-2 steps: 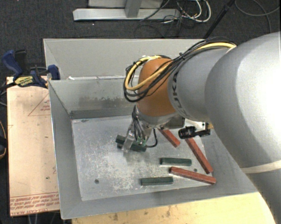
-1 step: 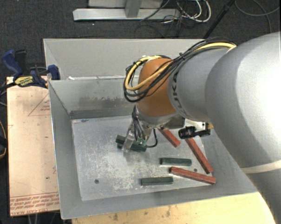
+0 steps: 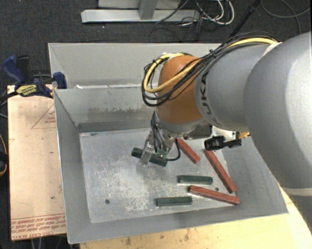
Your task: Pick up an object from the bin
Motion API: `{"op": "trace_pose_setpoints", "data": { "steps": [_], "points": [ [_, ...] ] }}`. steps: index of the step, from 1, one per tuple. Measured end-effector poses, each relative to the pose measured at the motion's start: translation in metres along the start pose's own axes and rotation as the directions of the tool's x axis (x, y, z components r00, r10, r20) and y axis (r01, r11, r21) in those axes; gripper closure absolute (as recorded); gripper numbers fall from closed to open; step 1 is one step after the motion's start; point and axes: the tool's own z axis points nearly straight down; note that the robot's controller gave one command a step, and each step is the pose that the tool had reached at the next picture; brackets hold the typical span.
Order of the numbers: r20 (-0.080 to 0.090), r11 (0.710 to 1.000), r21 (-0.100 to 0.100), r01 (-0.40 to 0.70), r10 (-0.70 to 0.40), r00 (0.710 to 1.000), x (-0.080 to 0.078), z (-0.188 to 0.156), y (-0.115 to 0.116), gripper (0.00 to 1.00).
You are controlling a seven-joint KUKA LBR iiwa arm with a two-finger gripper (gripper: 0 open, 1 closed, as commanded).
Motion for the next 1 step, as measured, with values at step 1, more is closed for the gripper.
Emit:
{"op": "trace_pose_setpoints", "data": {
  "steps": [1],
  "points": [
    [0.006, 1.0, -0.005, -0.009, 0.009, 1.0, -0.0232, -0.0733, 0.0125, 1.0]
  ]
}}
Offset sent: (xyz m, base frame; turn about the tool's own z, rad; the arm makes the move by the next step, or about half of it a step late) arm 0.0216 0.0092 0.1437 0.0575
